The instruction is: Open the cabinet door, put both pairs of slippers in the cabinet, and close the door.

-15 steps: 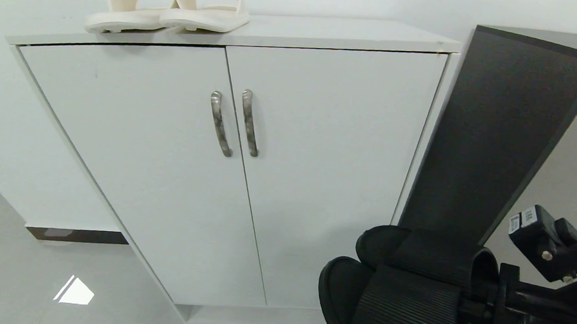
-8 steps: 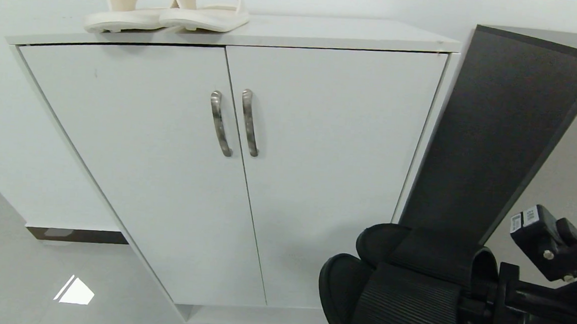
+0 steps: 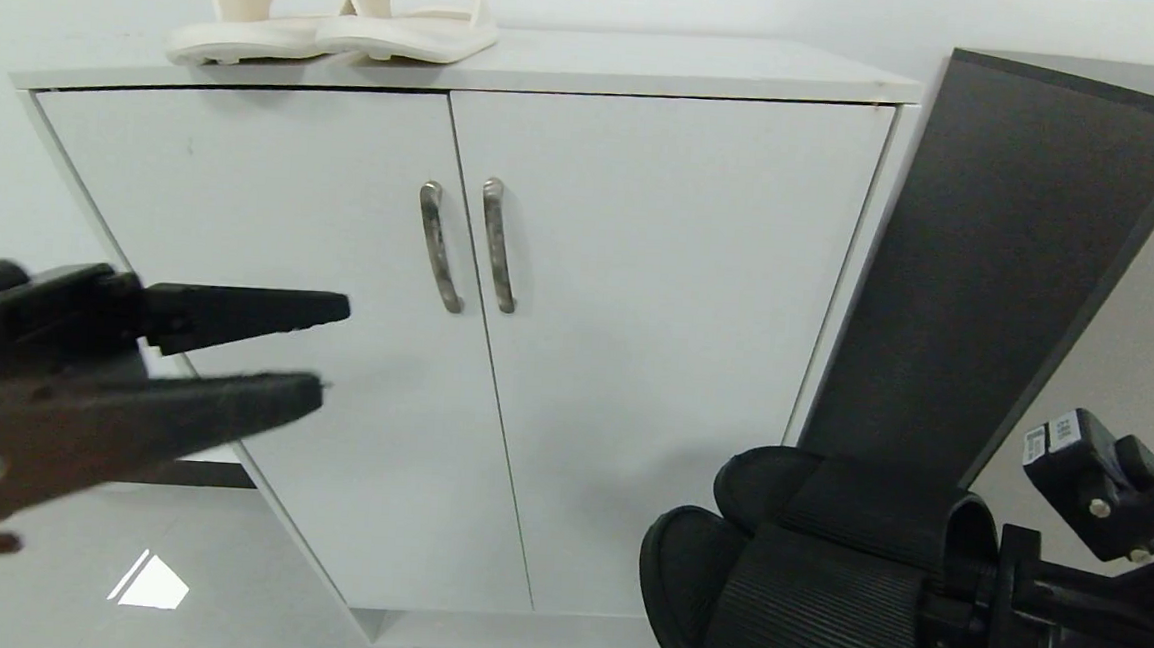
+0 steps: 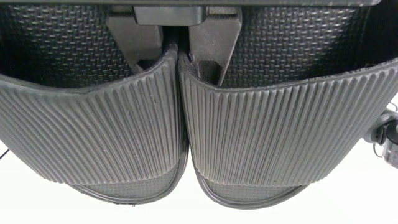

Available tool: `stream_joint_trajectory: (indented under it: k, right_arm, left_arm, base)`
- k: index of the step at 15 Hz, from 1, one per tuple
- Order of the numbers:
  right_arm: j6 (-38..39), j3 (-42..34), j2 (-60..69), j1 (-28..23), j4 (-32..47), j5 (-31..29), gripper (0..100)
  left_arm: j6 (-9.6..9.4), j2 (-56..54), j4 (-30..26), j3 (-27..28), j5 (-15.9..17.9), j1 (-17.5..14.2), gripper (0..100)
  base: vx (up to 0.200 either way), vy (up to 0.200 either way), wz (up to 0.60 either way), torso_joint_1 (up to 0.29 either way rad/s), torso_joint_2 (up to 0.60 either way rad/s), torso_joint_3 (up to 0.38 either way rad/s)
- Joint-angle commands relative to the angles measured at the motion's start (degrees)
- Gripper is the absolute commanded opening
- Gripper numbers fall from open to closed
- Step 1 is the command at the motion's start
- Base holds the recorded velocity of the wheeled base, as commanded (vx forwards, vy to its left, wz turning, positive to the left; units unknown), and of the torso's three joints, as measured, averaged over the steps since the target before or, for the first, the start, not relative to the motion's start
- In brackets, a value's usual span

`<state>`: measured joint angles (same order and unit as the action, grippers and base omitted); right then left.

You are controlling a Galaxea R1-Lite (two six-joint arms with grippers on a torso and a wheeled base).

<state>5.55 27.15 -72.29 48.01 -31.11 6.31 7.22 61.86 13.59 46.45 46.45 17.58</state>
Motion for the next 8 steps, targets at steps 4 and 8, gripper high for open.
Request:
stream_joint_trajectory:
  k: [4,8]
  right_arm:
    - [-0.01,-0.25,-0.04,-0.02,0.0,0.01,0]
    - [0.08,-0.25,-0.04,-0.11,0.0,0.01,0]
  left_arm:
    - [8.34,14.79,16.29,1.19,0.93,1.49,100]
    - [8.25,16.02,16.38,3.12,-3.03,1.49,100]
  base:
    - [0.0,0.0,0.0,0.0,0.0,0.0]
    - [0.0,0.0,0.0,0.0,0.0,0.0]
